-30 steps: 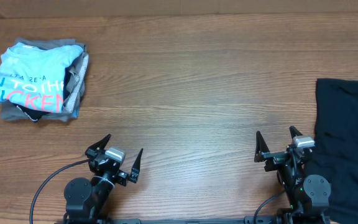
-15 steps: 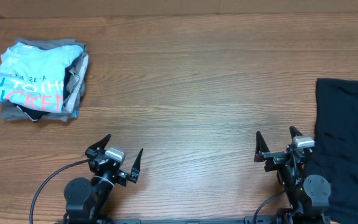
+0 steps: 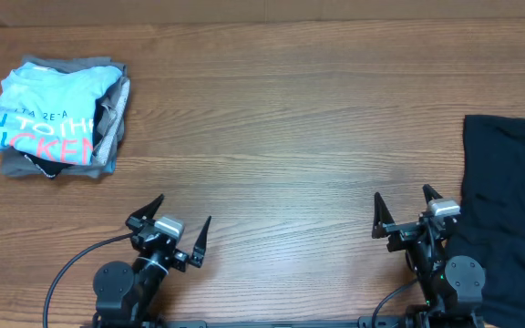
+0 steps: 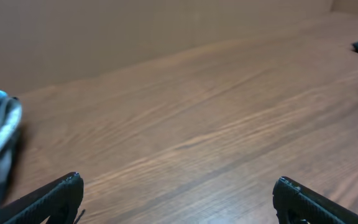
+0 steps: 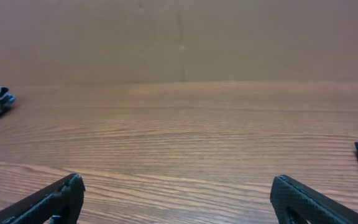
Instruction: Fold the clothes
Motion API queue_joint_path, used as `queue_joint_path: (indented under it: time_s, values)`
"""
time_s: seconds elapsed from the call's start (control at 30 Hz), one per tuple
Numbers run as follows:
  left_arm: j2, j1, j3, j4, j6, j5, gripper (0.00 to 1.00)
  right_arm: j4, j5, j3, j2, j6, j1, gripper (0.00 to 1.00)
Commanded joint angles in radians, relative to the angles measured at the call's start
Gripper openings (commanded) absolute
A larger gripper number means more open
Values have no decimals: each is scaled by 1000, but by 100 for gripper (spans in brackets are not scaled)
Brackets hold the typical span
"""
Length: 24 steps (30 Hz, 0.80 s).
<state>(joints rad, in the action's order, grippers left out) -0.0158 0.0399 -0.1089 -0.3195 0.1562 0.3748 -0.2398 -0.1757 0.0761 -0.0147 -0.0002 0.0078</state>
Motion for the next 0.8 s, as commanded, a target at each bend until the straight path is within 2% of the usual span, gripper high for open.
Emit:
queue_joint_path:
  time_s: [0.0,0.17,0.27,0.3,0.37,0.47,0.57,0.6,0.77]
  values:
    - [10,6,6,-13,-16,99,100,7,-45,-2,11,0,-3,100]
    - [10,6,5,-11,-21,159,100,12,-187,-2,11,92,-3,100]
    - [10,6,-43,3,-68,222,100,55,-301,9,11,148,-3,100]
    - [10,6,-139,1,-66,179,100,90,-372,66,11,222,-3,100]
    - [5,6,-241,-8,-66,83,100,63,-374,131,8,222,-3,100]
    - [-42,6,-358,-47,-42,32,100,-14,-322,249,-22,221,-3,100]
    - [-193,6,-520,-165,-18,6,100,-146,-269,407,-129,211,-3,100]
    - [-311,6,-620,-244,-18,-21,100,-243,-245,503,-228,210,-3,100]
    - [-669,6,-963,-521,-25,-38,100,-574,-136,811,-593,210,-3,100]
